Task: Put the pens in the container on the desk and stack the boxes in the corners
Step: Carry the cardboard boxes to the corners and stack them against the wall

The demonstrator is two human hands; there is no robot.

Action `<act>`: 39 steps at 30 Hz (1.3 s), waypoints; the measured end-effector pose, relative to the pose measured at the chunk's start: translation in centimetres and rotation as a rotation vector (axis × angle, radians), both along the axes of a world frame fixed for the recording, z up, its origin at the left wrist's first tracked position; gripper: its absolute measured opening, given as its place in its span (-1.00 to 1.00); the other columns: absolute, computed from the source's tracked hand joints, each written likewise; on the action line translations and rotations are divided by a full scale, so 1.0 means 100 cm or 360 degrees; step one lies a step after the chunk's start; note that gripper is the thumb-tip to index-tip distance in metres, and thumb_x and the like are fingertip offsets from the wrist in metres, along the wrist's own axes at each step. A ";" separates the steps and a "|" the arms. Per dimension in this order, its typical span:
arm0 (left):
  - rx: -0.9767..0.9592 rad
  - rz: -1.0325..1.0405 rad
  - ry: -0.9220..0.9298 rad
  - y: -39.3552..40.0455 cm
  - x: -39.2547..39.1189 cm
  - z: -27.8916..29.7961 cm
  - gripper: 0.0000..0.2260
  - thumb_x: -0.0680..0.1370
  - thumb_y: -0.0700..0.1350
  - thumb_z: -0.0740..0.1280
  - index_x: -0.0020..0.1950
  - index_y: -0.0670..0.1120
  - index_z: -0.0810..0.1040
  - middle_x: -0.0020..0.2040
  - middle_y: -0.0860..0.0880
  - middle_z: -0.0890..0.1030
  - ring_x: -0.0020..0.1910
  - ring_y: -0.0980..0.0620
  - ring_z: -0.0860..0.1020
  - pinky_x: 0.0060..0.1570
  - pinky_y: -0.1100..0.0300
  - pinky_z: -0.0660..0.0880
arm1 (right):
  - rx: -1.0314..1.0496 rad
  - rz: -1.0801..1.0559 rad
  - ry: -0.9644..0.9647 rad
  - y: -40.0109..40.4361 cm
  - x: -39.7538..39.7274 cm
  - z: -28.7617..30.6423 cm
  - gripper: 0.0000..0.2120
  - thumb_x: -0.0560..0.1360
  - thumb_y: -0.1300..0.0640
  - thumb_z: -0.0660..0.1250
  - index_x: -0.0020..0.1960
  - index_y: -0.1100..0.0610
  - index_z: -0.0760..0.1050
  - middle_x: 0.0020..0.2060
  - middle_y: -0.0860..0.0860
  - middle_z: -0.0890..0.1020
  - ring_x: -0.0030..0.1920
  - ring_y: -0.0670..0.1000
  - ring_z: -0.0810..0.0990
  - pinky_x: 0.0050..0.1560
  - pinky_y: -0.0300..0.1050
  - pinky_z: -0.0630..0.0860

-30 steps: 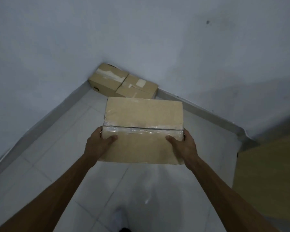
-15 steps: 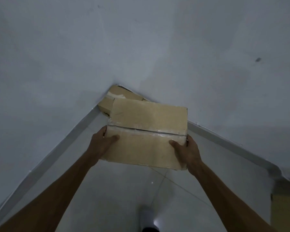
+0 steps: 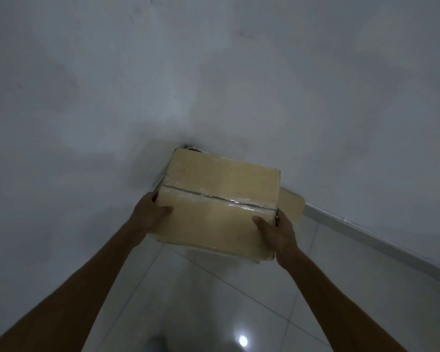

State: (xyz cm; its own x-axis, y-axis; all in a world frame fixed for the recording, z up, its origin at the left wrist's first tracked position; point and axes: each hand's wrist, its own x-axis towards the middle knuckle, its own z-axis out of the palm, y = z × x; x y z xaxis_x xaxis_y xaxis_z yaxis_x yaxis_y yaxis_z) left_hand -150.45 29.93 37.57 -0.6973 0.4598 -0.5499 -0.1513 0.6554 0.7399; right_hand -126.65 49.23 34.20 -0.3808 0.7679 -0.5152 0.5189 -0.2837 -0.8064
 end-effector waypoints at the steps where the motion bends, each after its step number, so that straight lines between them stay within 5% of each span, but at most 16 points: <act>1: 0.0013 0.0006 -0.0026 0.001 -0.016 -0.010 -0.43 0.46 -0.14 0.47 0.43 -0.15 0.40 0.29 -0.10 0.50 0.18 -0.13 0.50 0.08 -0.06 0.51 | -0.0011 -0.0019 -0.0005 0.000 -0.015 -0.008 -0.46 0.45 -0.01 0.47 0.39 0.04 0.43 0.21 -0.01 0.57 0.18 0.08 0.53 0.17 0.06 0.50; 6: 0.0168 0.0042 -0.0158 0.016 -0.077 -0.048 -0.29 0.27 -0.17 0.35 0.45 -0.15 0.37 0.24 -0.09 0.50 0.04 -0.04 0.50 -0.17 0.18 0.51 | 0.0002 -0.0092 -0.0061 0.004 -0.080 -0.050 -0.57 0.50 0.06 0.42 0.35 0.05 0.47 0.18 0.01 0.61 0.13 0.09 0.56 0.13 0.04 0.53; 10: 0.0188 0.0003 -0.0205 0.033 -0.123 -0.088 -0.35 0.32 -0.28 0.23 0.45 -0.15 0.38 0.26 -0.18 0.54 -0.06 0.02 0.55 -0.29 0.19 0.55 | 0.0013 -0.0162 -0.0072 0.016 -0.122 -0.083 -0.56 0.52 0.11 0.40 0.37 0.06 0.45 0.19 0.01 0.60 0.16 0.10 0.56 0.14 0.04 0.52; 13: 0.0179 -0.0051 -0.0191 0.044 -0.142 -0.111 -0.45 0.42 -0.42 0.16 0.40 -0.15 0.41 0.06 -0.01 0.58 -0.12 0.20 0.52 -0.43 0.35 0.51 | 0.0026 -0.0178 -0.0072 0.021 -0.138 -0.106 -0.57 0.52 0.11 0.39 0.37 0.05 0.45 0.18 0.01 0.60 0.16 0.11 0.57 0.17 0.13 0.55; 17: 0.0148 -0.0111 -0.0098 0.058 -0.169 -0.145 -0.44 0.50 -0.50 0.10 0.44 -0.13 0.39 0.21 -0.08 0.55 0.00 0.04 0.53 -0.26 0.28 0.43 | 0.0029 -0.0237 -0.0067 0.022 -0.153 -0.135 -0.55 0.52 0.08 0.39 0.39 0.02 0.43 0.19 -0.01 0.60 0.16 0.09 0.57 0.17 0.16 0.55; 21: 0.0183 -0.0040 -0.0112 0.057 -0.179 -0.165 -0.47 0.54 -0.44 0.16 0.48 -0.11 0.36 0.30 -0.09 0.51 0.17 -0.04 0.50 -0.12 0.24 0.46 | 0.0111 -0.0363 -0.0111 0.019 -0.157 -0.141 -0.56 0.51 0.02 0.40 0.37 0.02 0.45 0.15 -0.04 0.60 0.10 0.04 0.57 0.02 -0.03 0.52; 24: -0.0016 0.0212 -0.0143 0.053 -0.167 -0.171 -0.58 0.61 -0.19 0.27 0.47 -0.20 0.34 0.36 -0.19 0.47 0.22 -0.15 0.49 0.02 0.10 0.45 | 0.0096 -0.0465 -0.0208 0.011 -0.165 -0.138 -0.49 0.52 -0.07 0.38 0.40 0.08 0.41 0.18 0.03 0.57 0.06 0.03 0.50 0.02 -0.07 0.45; 27: -0.0200 0.0704 -0.0460 0.048 -0.153 -0.173 -0.32 0.52 0.09 0.38 0.48 -0.27 0.26 0.40 -0.26 0.39 0.29 -0.26 0.45 0.21 -0.09 0.49 | 0.0077 -0.0490 -0.0234 0.006 -0.170 -0.136 -0.51 0.55 -0.09 0.33 0.38 0.13 0.41 0.22 0.09 0.55 0.05 0.05 0.46 0.03 -0.04 0.42; 30: 0.0168 0.1041 -0.0798 0.046 -0.155 -0.168 -0.45 0.54 -0.05 0.39 0.38 -0.33 0.31 0.32 -0.32 0.45 0.23 -0.25 0.50 0.20 -0.10 0.51 | 0.0064 -0.0410 -0.0242 0.008 -0.178 -0.134 -0.54 0.56 -0.09 0.31 0.36 0.12 0.44 0.22 0.09 0.56 0.05 0.06 0.46 0.03 -0.05 0.42; 39: 0.0358 0.1077 -0.0791 0.045 -0.179 -0.162 -0.93 0.59 -0.24 0.31 -0.05 -0.24 0.47 0.04 -0.20 0.54 0.04 -0.13 0.52 0.19 -0.01 0.48 | 0.0074 -0.0348 -0.0139 0.004 -0.196 -0.135 -0.59 0.56 -0.09 0.31 0.30 0.13 0.49 0.12 0.08 0.62 0.07 0.10 0.57 0.11 0.11 0.55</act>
State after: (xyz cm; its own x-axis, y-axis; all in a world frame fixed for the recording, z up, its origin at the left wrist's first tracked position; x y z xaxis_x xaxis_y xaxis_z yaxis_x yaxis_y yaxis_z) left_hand -168.40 34.39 21.40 -0.5631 0.1675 -0.8092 -0.7958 0.1540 0.5856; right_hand -146.25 49.64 20.67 -0.1583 0.8507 -0.5012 0.5178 -0.3607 -0.7757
